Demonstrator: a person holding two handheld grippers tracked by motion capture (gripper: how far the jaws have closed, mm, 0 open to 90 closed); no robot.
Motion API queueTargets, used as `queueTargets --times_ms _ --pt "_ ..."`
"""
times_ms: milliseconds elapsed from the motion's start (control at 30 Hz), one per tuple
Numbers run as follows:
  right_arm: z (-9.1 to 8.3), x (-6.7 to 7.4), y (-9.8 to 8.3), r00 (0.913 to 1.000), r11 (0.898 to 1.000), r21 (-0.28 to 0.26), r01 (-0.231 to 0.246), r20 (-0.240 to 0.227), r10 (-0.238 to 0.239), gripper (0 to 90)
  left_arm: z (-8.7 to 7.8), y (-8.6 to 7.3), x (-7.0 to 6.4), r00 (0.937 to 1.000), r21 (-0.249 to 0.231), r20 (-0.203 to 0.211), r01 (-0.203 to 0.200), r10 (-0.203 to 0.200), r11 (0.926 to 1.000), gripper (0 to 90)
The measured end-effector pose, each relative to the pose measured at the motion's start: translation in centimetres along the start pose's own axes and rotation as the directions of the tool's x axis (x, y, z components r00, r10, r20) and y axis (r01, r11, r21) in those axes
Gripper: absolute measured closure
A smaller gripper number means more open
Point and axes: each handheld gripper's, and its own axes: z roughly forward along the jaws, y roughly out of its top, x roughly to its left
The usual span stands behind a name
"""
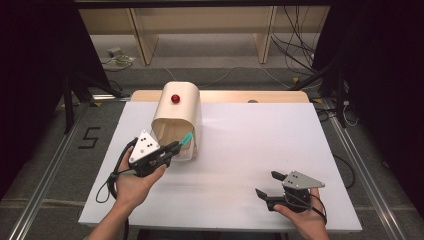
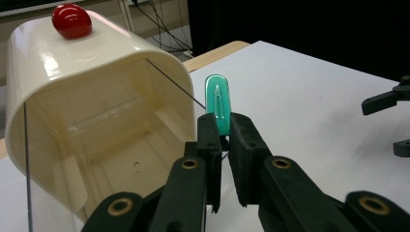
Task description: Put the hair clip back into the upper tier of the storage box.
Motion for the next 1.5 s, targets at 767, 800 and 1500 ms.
queueTargets --times_ms 767,800,1500 --pt "0.0 0.0 0.0 1.0 1.0 0.006 -0.008 0.003 0.008 20.0 -0.3 0.1 0.6 0.9998 -0.001 -0.018 0.011 -0.011 0.9999 83.1" --pt "0.0 0.0 0.0 1.0 1.0 0.006 -0.007 0.003 0.007 20.0 -0.3 0.1 0.7 0.9997 -0.002 -0.019 0.013 -0.013 0.9999 83.1" --pt "0.0 0.0 0.0 1.0 1.0 0.004 -0.004 0.002 0.004 20.0 -0.4 0.1 1.3 0.999 0.004 -0.031 0.032 -0.032 0.9995 83.1"
